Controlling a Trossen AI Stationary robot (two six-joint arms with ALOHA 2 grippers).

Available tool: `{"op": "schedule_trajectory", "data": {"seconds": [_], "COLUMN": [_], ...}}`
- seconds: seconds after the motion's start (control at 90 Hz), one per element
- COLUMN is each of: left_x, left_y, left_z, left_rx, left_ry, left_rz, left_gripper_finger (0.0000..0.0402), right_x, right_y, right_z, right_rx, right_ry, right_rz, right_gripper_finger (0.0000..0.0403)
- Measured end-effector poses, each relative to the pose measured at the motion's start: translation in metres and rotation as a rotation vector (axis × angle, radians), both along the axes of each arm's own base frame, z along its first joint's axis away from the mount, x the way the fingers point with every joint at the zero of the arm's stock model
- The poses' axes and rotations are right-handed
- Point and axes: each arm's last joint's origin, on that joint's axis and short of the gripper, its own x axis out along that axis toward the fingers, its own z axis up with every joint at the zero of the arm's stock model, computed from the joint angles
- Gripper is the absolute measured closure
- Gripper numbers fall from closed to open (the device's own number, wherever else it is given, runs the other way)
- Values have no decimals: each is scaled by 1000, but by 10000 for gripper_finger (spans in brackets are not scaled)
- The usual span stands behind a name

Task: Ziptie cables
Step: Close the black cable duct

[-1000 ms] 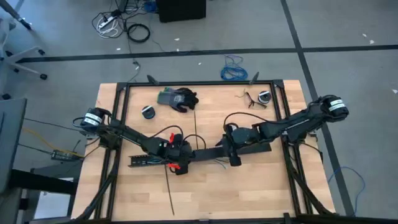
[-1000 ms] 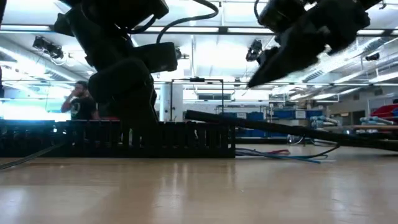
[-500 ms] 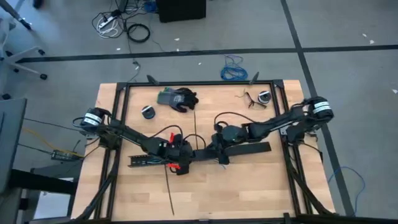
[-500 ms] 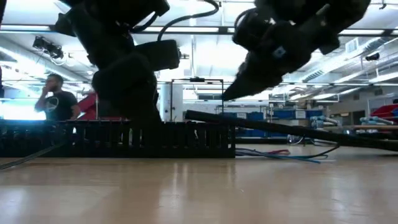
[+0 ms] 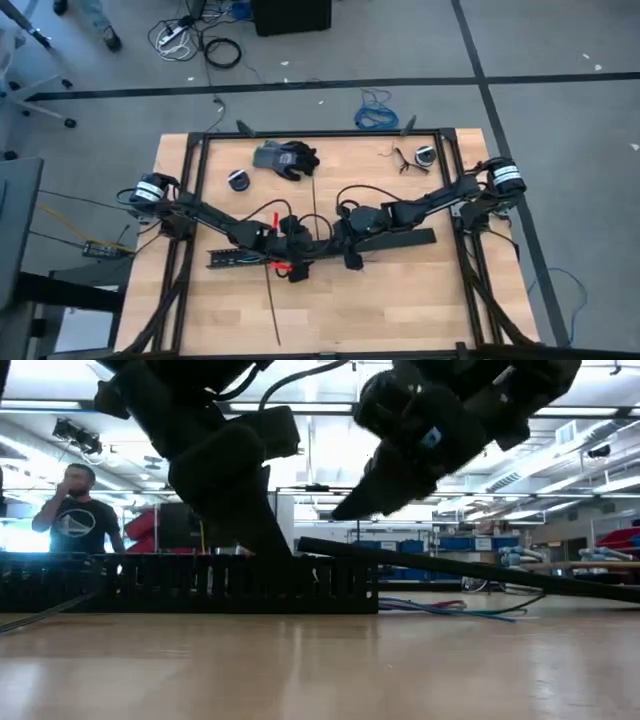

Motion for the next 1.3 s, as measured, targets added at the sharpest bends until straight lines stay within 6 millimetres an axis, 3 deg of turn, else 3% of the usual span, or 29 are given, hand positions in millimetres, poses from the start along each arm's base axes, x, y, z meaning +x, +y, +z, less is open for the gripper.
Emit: {"op": "schedule_trajectory", "data": {"seconds": [0.378,0.933,1.3], "left_x": [3,3,4], "left_y": [-2,-2,-2], "left_z": [-8,-11,-11], "left_rx": [-18,-16,-16], "left_ry": [5,16,15], "left_rz": [-17,-18,-18], "left_gripper_finger": [52,53,53], "right_x": [12,18,18], "right_y": [2,-4,-4], "right_z": [-3,-22,-22], "right_rx": [9,15,37], "right_ry": [-6,37,42], "right_rz": [16,-11,1], "right_gripper_finger": [403,403,403]}}
